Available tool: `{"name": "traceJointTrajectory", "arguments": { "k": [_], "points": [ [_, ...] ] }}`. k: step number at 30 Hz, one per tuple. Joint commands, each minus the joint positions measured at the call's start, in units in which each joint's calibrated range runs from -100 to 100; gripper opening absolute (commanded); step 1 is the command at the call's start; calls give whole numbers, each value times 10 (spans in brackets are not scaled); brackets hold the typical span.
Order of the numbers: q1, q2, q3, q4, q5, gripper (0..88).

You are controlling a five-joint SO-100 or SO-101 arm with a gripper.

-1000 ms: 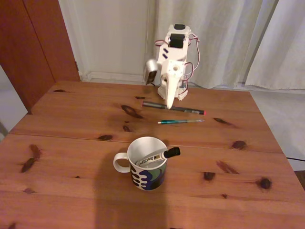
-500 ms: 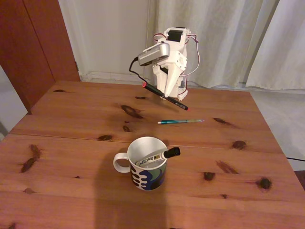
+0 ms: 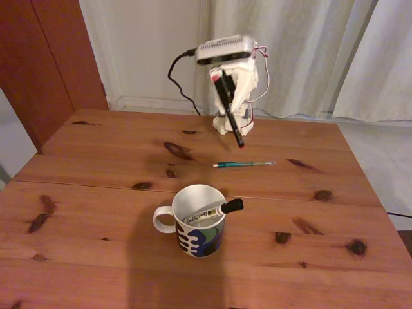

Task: Clean up the desk and place the pens and markers into the cup

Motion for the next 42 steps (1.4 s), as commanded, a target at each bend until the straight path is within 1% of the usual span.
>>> {"name": "traceJointTrajectory", "arguments": {
  "k": [1, 5, 13, 17, 32, 42],
  "points": [
    [-8, 23, -19, -65, 7, 12],
    [-8, 67, -34, -84, 7, 10],
    [-1, 160, -97, -85, 7, 10],
    [26, 198, -138, -85, 7, 10],
    [67, 318, -250, -85, 12, 13],
    [68, 399, -330, -85, 13, 14]
  ]
}}
